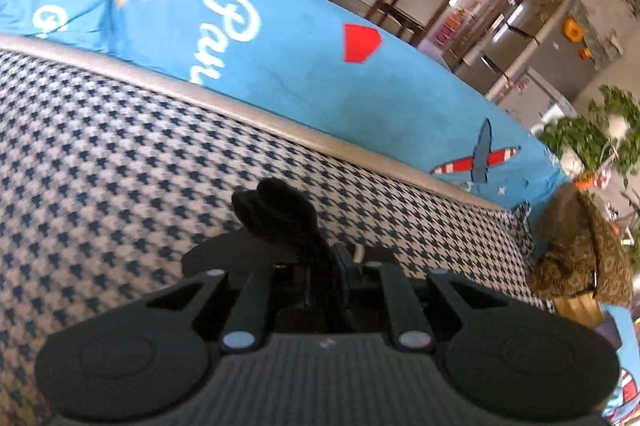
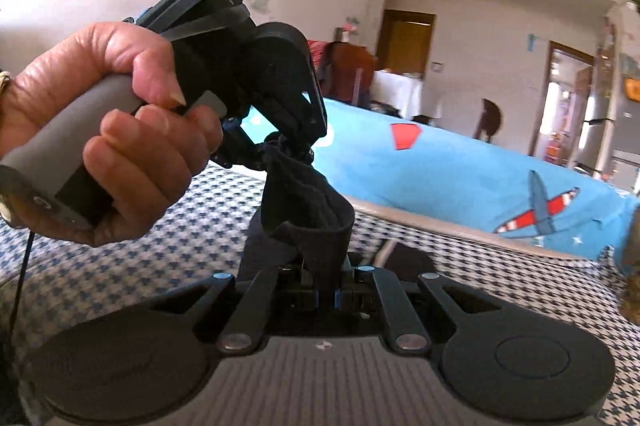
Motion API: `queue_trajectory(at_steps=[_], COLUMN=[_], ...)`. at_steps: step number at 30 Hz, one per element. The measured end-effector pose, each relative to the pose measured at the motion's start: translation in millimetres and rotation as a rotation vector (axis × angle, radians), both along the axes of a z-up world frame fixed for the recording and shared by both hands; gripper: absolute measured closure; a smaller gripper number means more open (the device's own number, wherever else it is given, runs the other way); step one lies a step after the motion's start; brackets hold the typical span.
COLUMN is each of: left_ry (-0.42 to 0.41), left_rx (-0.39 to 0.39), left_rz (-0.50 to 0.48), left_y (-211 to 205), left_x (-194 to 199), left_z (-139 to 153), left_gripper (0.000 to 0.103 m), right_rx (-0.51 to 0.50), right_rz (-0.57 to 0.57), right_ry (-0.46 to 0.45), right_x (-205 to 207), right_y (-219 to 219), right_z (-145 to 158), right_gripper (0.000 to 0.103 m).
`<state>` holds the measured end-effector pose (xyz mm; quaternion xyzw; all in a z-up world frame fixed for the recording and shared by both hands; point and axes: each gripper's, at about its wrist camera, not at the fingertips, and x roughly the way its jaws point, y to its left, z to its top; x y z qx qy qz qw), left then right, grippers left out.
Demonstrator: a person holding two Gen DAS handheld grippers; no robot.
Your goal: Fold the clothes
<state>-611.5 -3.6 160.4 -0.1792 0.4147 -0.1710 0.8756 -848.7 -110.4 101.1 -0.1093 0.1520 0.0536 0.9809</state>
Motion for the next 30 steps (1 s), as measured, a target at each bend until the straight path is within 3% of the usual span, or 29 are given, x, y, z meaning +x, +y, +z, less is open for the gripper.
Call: queue_trajectory(at_steps=[6, 12, 14, 18, 22, 27, 30], left_ry=[0.003, 0.031, 0.05, 0.038, -0.005, -0.054, -0.058], left_rx=[0.011, 0.027, 0.021, 0.011, -0.016, -0.006, 0.028], left_rz=[-0.087, -0.147, -0.159, -0.162, -0.154, -0.108, -0.078], left_y=[-42, -70, -74, -74, -62, -33, -10], left_x=[17, 33, 37, 36, 31, 20, 11], left_z=[-11, -35, -42, -39, -20, 3, 6], left_gripper=[0.091, 0.091, 0.086, 0.06, 0.051, 0.043, 0.04], right_rx=[0.042, 0.13, 0.16, 0.218, 0.276, 0.253, 0.267], right_rz=[-0.105, -0.225, -0.265, -0.344, -0.424, -0.543, -0.537], right_ry=[0.005, 0.085, 0.112, 0.165, 0.219, 0.168, 0.146], right_x=[1, 10, 11, 13, 15, 7, 0], right_y=[-27, -56, -63, -77, -91, -102, -107], right_z=[-2, -14, -17, -24, -31, -23, -14], right_gripper=[0.095, 0.095, 0.095, 0.093, 0.084, 0.079, 0.079])
